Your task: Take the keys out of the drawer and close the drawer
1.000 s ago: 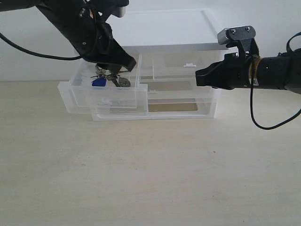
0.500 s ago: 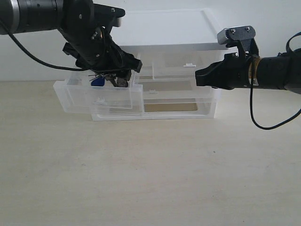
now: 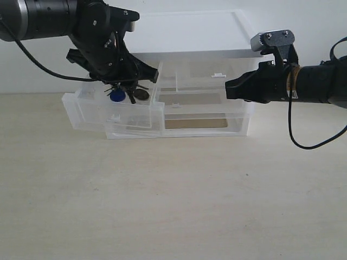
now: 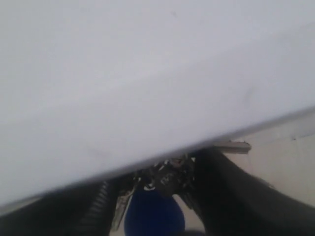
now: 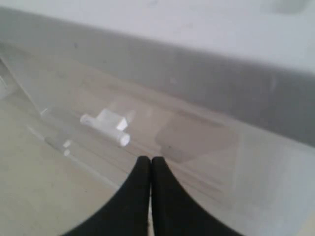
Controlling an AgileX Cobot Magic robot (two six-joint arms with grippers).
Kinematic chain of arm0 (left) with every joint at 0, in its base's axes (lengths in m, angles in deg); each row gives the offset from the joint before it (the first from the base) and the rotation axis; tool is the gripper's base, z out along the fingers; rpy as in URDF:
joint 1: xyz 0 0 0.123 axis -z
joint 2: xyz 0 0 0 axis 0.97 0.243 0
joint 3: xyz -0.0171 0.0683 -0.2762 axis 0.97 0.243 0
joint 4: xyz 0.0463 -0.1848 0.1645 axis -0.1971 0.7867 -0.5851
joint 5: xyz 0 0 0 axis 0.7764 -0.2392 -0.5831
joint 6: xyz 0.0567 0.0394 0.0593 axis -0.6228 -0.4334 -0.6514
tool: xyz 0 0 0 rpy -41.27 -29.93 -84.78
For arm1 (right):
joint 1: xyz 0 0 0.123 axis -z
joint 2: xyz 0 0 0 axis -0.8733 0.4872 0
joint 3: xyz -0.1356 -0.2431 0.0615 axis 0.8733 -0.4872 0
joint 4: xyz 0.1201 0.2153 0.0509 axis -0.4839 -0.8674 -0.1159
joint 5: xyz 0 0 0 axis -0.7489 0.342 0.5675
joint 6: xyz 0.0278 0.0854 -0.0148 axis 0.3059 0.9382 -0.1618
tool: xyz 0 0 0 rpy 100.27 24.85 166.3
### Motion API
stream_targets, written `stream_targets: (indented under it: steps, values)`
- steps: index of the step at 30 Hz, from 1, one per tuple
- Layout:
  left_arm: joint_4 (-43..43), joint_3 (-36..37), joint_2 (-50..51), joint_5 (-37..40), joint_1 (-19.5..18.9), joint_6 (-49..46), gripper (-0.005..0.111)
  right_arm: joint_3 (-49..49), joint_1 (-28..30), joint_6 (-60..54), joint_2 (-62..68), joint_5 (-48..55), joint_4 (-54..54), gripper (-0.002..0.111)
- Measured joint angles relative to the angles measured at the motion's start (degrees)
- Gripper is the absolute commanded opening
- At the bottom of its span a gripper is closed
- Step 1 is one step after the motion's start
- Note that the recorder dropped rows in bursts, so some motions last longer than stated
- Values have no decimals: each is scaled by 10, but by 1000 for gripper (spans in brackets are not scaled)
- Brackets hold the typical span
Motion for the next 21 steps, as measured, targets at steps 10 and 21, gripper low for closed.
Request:
stream_targets:
  steps: [10,21]
  values:
    - [79,3,-20,-27,15,-129,4,0,0,0,0,0,0,0]
    - [61,10,-81,-9,40,-131,6,0,0,0,0,0,0,0]
